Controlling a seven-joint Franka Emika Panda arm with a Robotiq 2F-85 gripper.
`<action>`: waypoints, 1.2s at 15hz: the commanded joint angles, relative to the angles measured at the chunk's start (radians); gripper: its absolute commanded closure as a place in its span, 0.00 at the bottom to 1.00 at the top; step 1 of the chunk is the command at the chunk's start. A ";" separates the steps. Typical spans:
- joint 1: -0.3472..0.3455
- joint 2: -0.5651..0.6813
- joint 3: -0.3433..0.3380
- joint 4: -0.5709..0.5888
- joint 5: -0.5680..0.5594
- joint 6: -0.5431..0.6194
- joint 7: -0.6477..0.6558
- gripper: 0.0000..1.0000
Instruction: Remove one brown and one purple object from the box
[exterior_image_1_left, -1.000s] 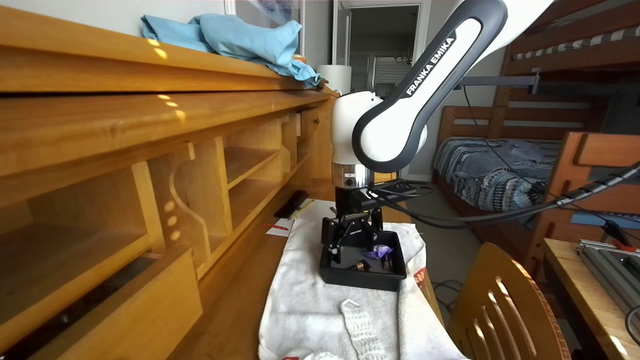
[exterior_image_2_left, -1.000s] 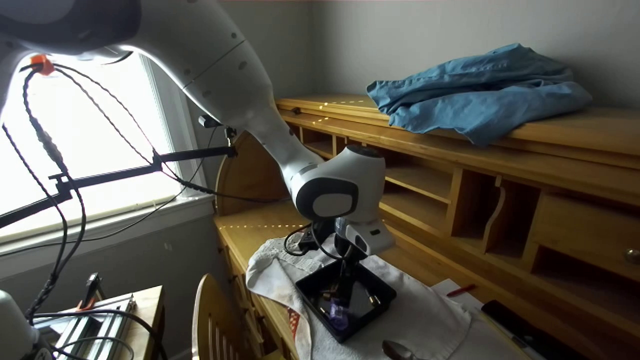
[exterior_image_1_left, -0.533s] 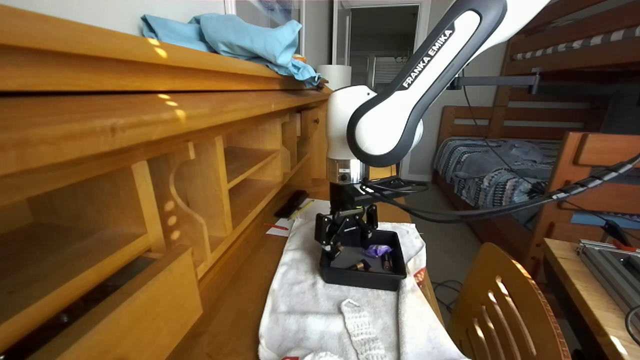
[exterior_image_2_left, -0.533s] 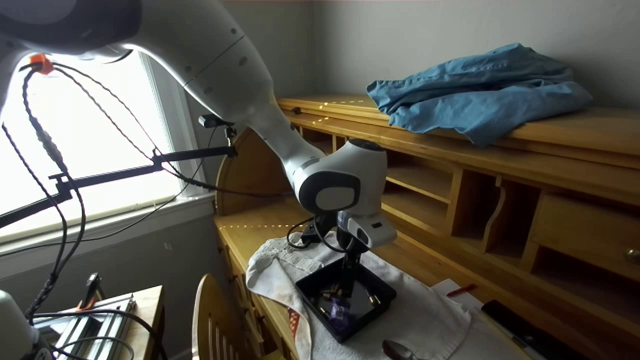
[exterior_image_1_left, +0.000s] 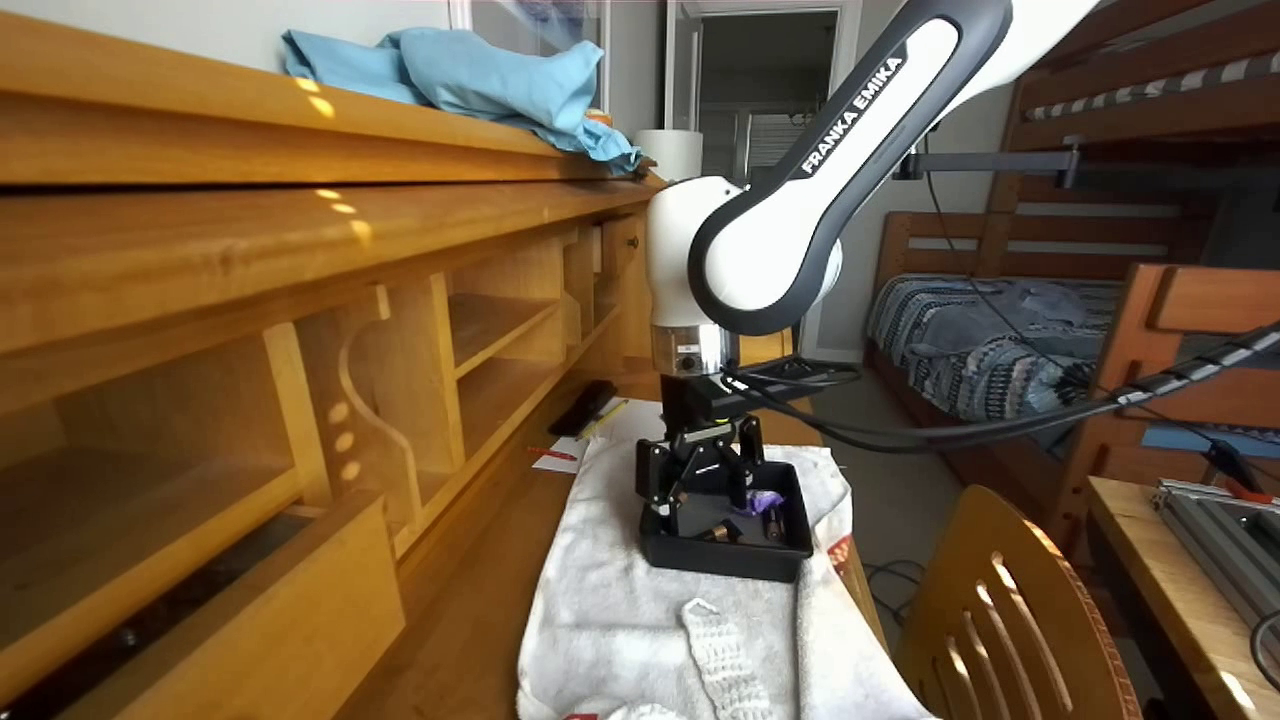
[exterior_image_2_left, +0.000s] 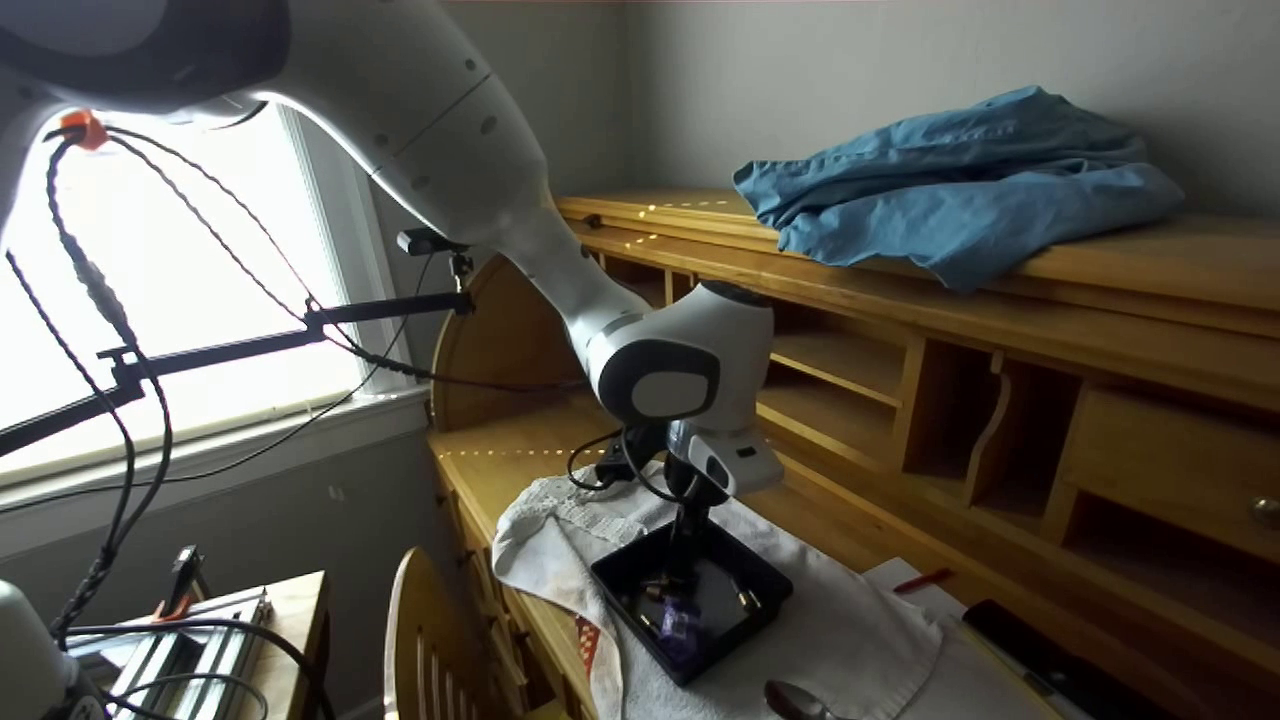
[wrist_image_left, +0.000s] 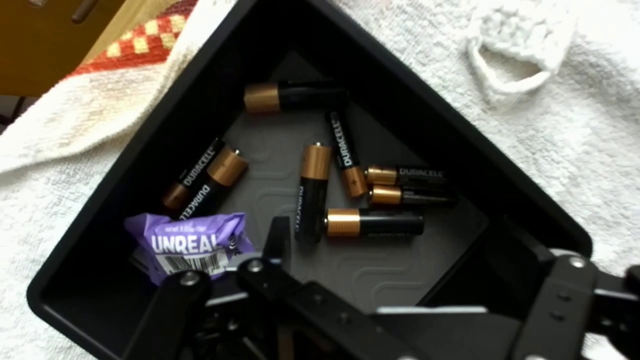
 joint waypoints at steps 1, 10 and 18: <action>0.000 0.034 -0.007 0.034 0.020 -0.025 0.017 0.00; 0.000 0.079 -0.011 0.067 0.022 -0.030 0.023 0.39; 0.002 0.076 -0.019 0.083 0.013 -0.051 0.035 0.55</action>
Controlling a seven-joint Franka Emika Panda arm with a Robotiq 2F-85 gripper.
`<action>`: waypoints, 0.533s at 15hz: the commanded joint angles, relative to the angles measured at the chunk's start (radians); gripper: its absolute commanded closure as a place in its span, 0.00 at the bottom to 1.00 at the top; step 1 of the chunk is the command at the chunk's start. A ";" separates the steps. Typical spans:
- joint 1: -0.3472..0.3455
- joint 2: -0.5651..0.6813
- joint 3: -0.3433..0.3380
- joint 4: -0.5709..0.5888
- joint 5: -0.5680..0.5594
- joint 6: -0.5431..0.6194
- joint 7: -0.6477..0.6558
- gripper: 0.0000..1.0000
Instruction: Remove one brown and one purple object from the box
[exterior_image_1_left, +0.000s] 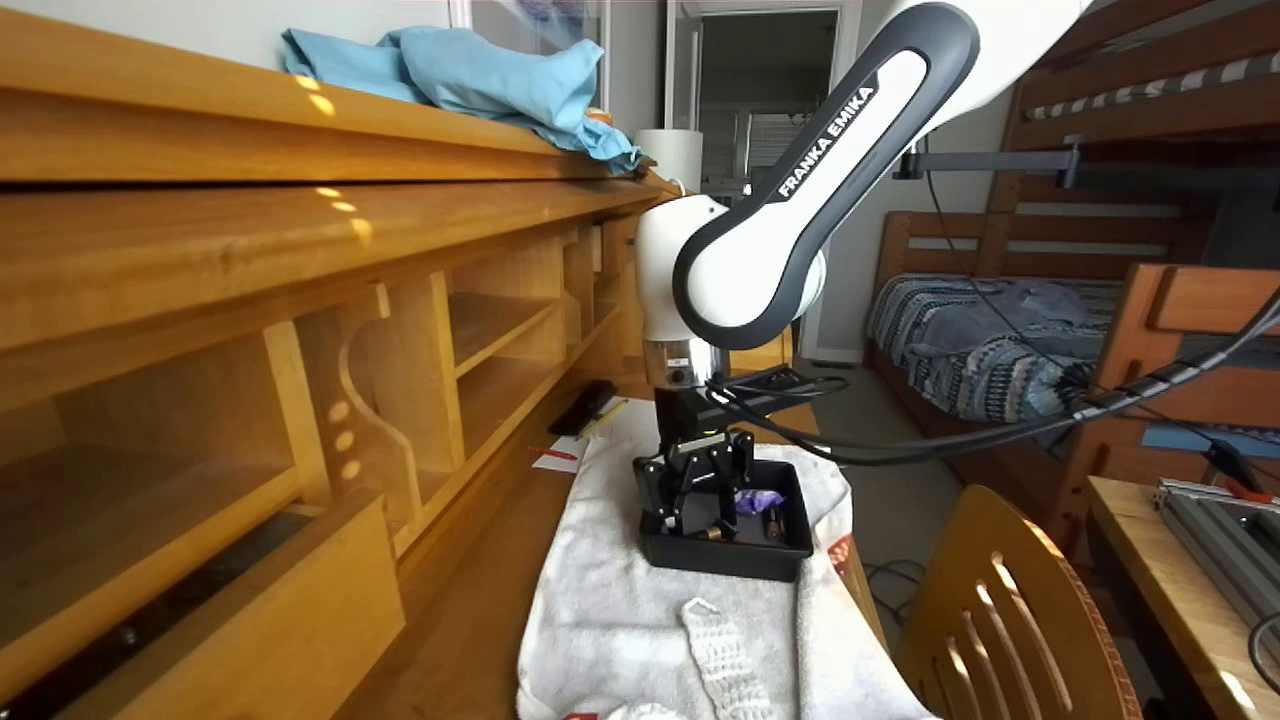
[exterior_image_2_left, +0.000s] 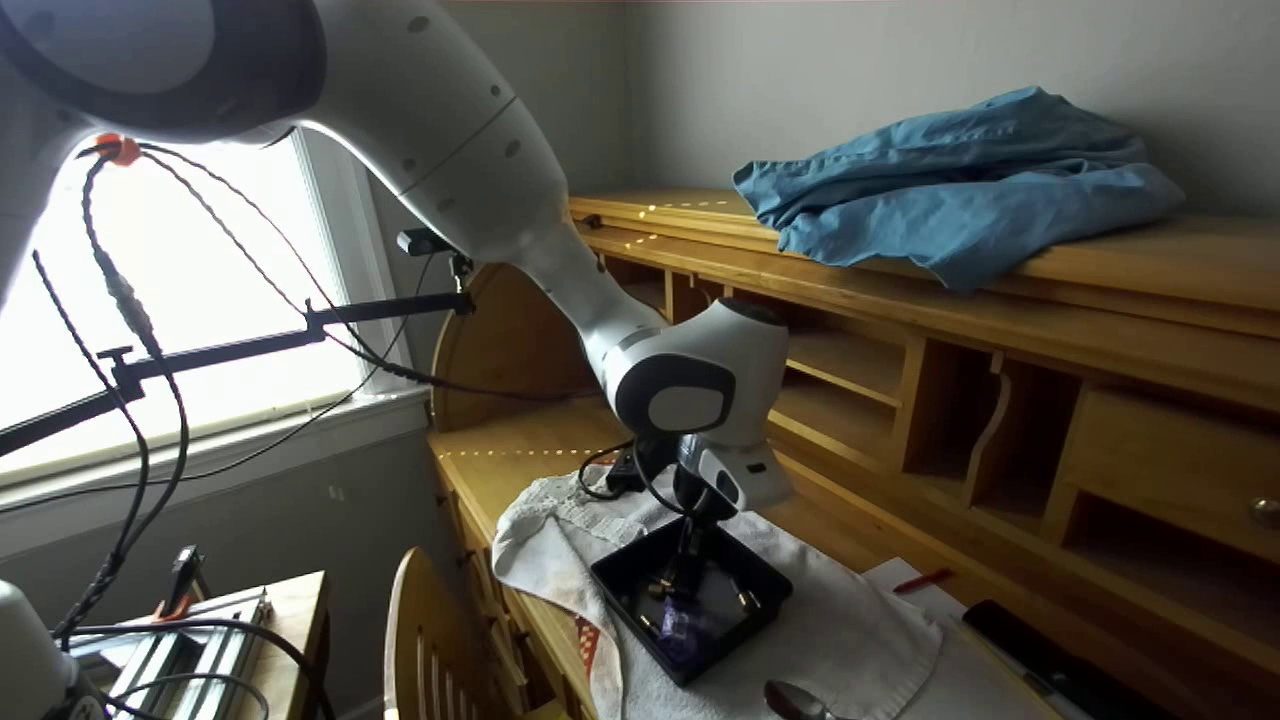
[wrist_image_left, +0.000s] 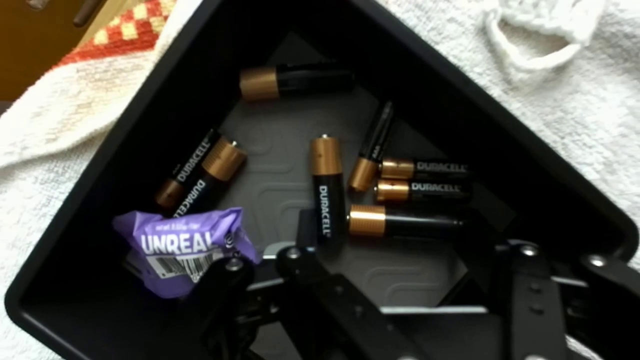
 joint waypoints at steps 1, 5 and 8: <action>0.003 0.014 -0.008 0.022 0.013 -0.015 0.016 0.55; 0.001 -0.004 -0.012 0.011 0.014 -0.005 0.027 0.55; 0.000 -0.013 -0.015 0.007 0.014 -0.002 0.031 0.55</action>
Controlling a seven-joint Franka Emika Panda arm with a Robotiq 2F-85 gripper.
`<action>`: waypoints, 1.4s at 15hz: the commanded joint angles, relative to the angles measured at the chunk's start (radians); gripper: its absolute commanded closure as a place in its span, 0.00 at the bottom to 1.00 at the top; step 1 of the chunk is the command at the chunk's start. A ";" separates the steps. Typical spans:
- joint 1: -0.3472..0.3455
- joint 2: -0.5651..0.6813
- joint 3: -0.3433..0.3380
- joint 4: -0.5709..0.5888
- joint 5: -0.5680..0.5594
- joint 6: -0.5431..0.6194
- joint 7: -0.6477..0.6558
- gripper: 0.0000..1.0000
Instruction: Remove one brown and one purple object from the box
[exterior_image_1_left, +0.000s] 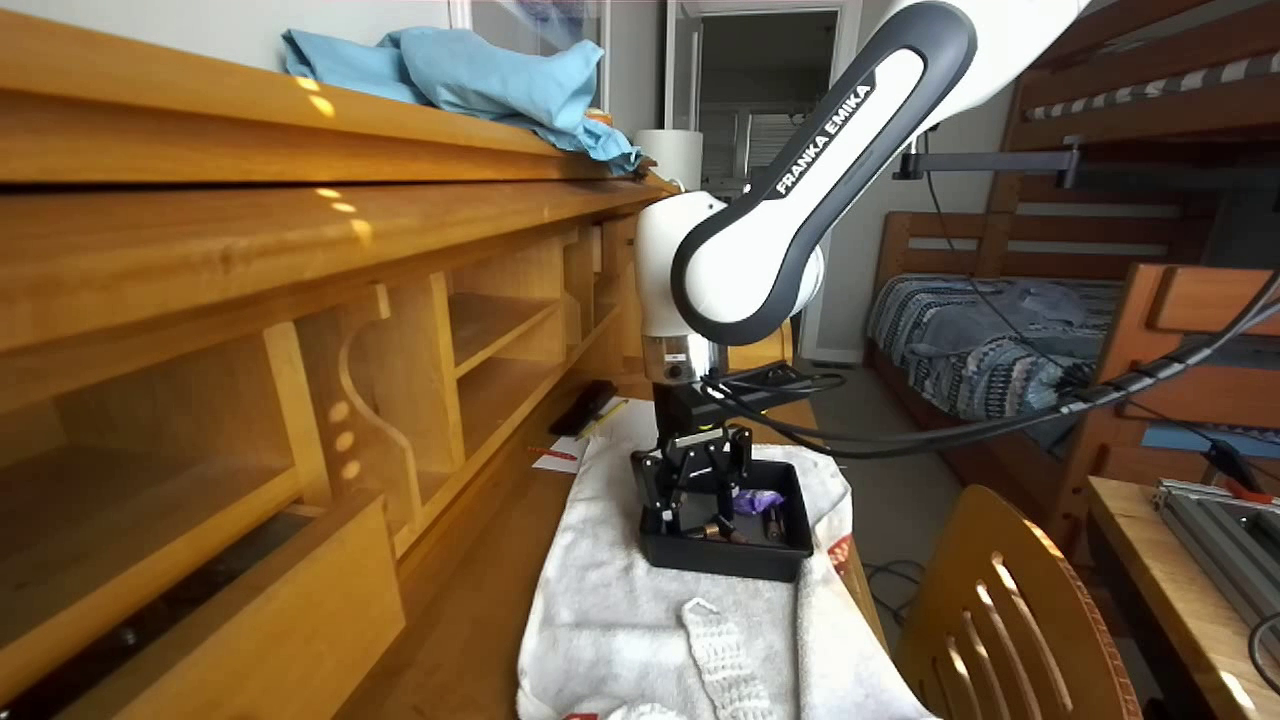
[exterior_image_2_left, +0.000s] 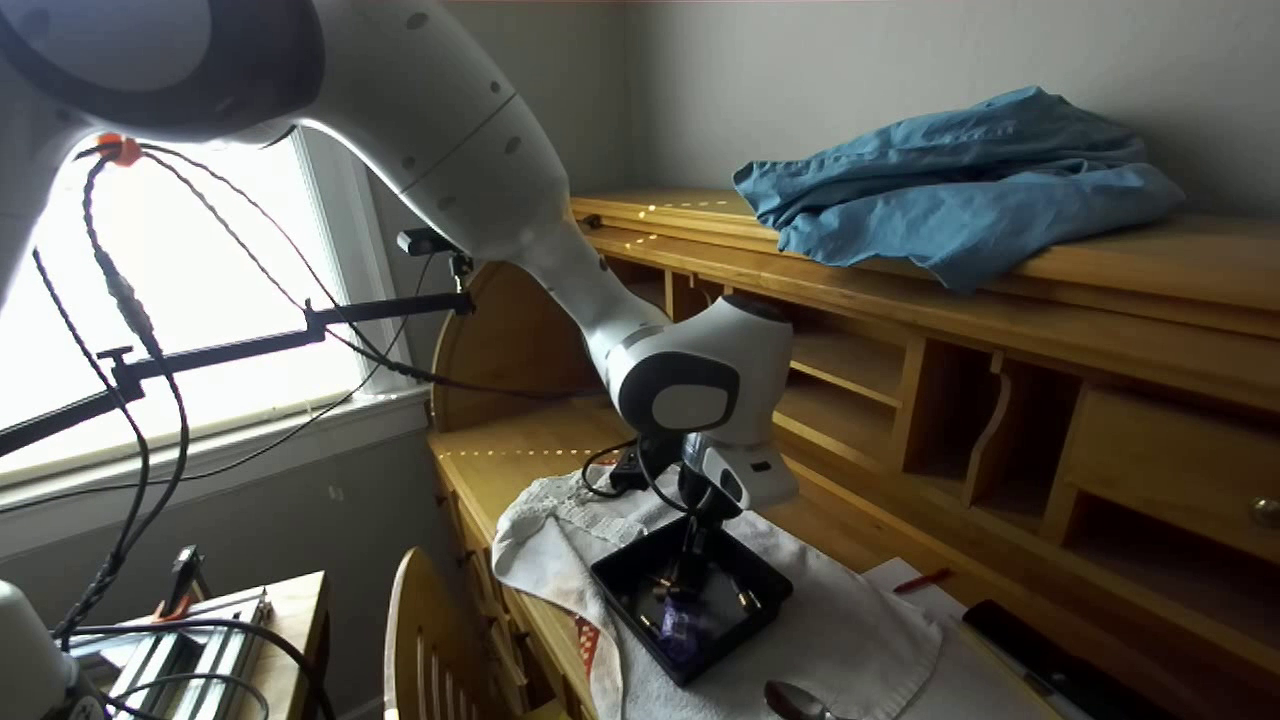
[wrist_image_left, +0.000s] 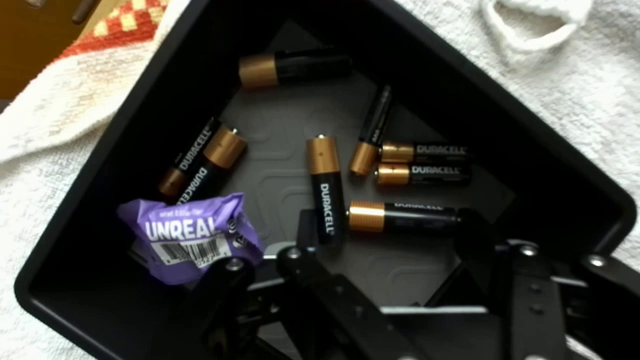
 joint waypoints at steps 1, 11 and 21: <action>-0.002 -0.015 -0.007 -0.002 0.016 -0.002 0.014 0.55; -0.004 -0.032 -0.015 -0.004 0.011 0.003 0.009 0.55; -0.012 -0.064 0.010 -0.025 -0.010 0.010 -0.190 0.00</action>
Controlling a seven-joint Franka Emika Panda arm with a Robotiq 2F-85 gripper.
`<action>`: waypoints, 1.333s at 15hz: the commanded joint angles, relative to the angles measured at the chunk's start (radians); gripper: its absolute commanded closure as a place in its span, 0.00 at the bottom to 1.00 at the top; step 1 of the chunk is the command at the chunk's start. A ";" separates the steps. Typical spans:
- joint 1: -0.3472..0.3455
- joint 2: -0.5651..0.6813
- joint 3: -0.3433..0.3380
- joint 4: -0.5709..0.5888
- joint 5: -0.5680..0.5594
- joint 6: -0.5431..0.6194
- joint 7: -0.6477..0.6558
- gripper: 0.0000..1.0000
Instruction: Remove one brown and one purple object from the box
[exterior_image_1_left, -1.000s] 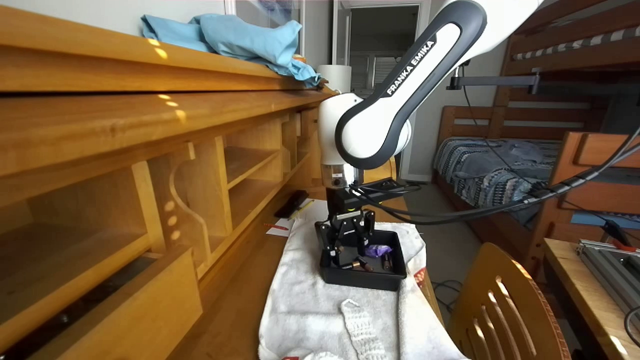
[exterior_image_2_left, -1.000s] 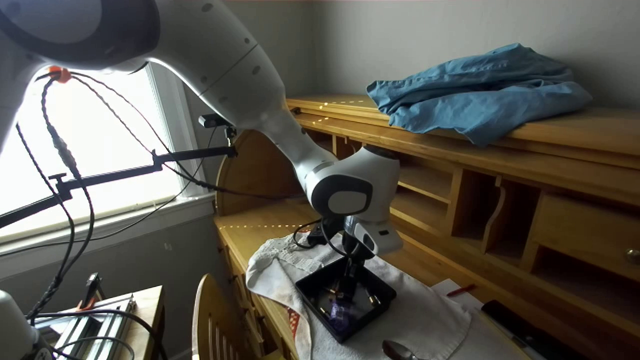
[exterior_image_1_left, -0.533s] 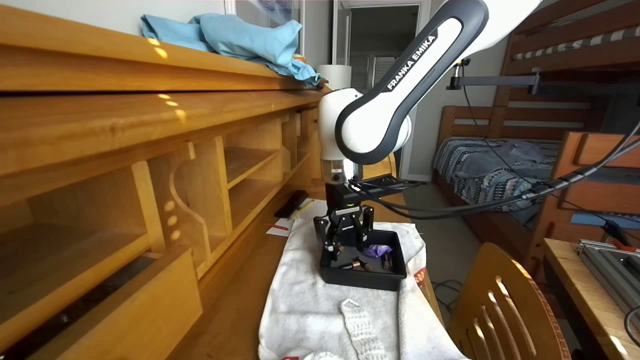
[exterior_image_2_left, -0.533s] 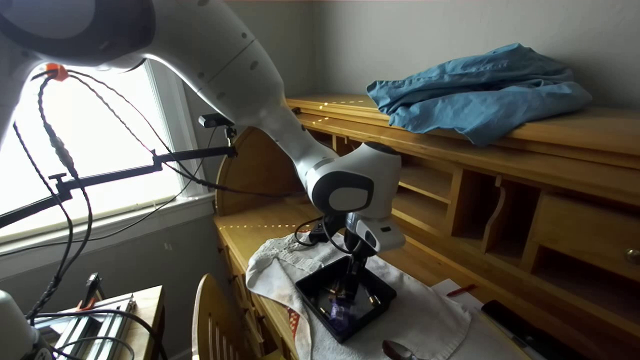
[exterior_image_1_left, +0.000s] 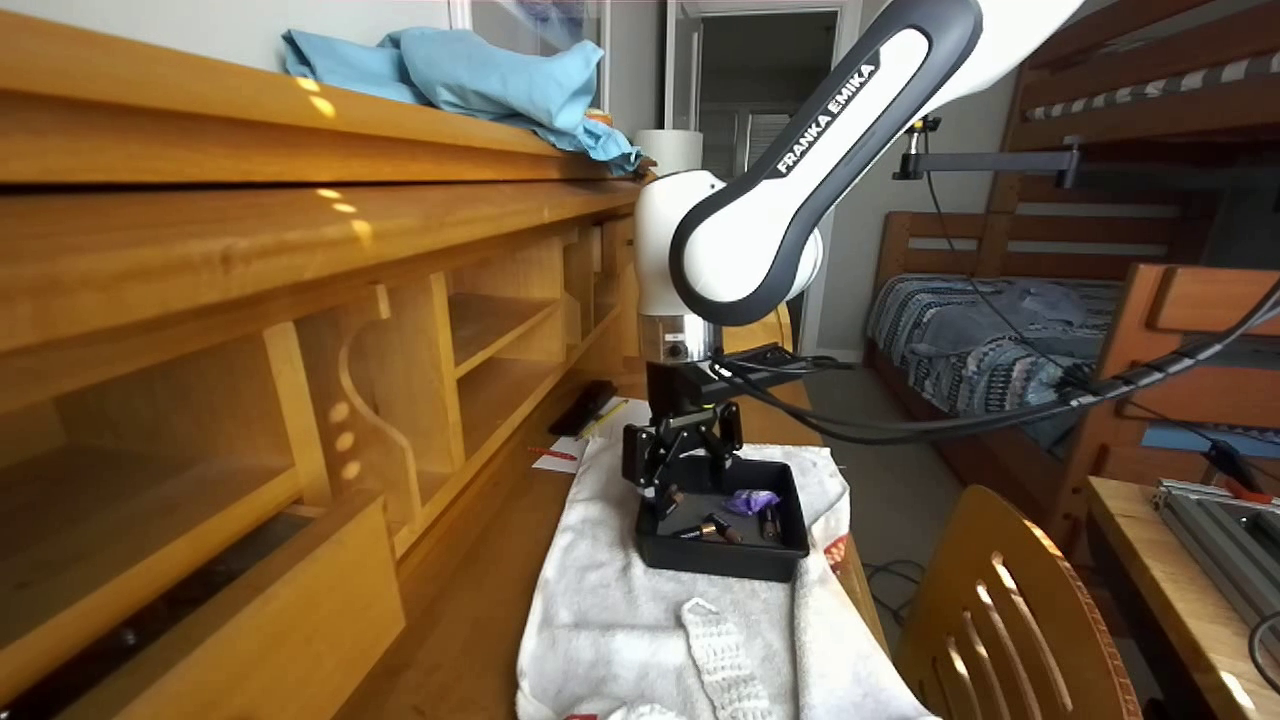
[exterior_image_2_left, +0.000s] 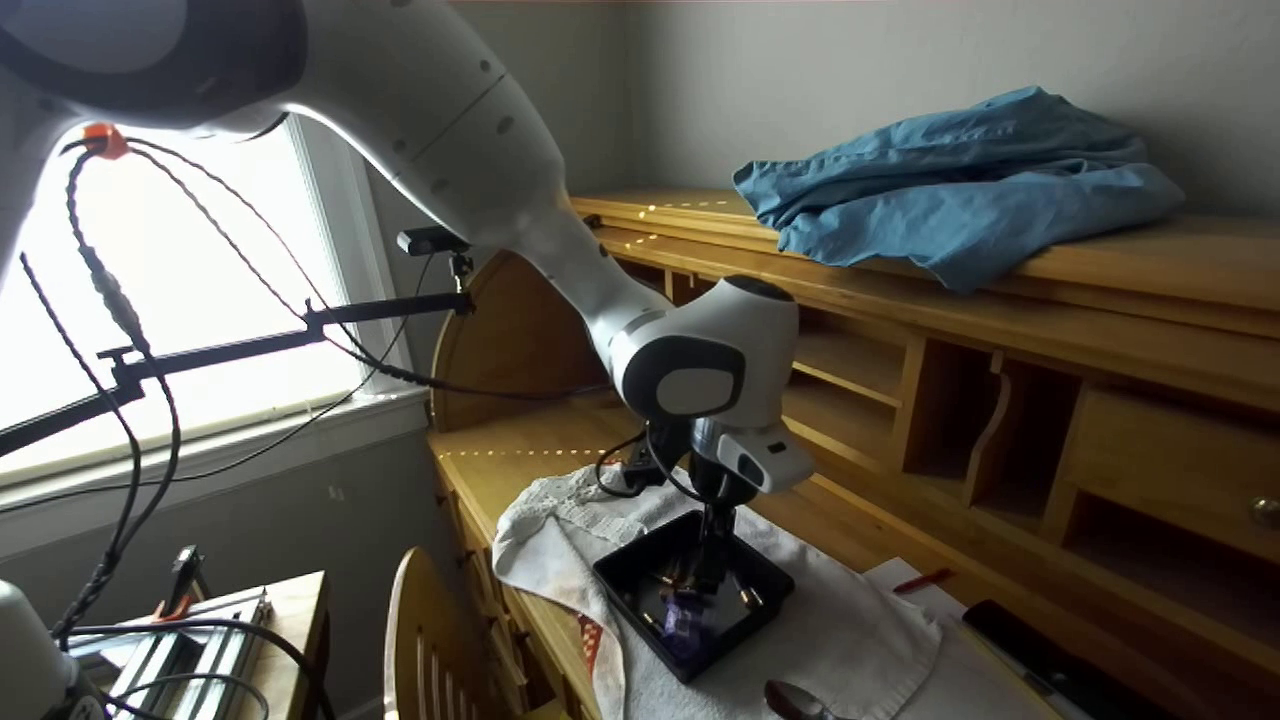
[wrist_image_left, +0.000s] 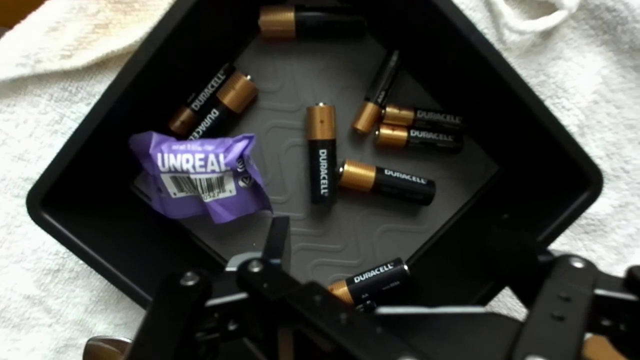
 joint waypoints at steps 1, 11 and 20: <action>-0.020 -0.050 0.029 -0.039 -0.001 -0.016 -0.100 0.00; -0.046 -0.073 0.040 -0.056 -0.155 -0.087 -0.473 0.00; -0.090 -0.066 0.119 -0.056 -0.193 -0.010 -0.725 0.00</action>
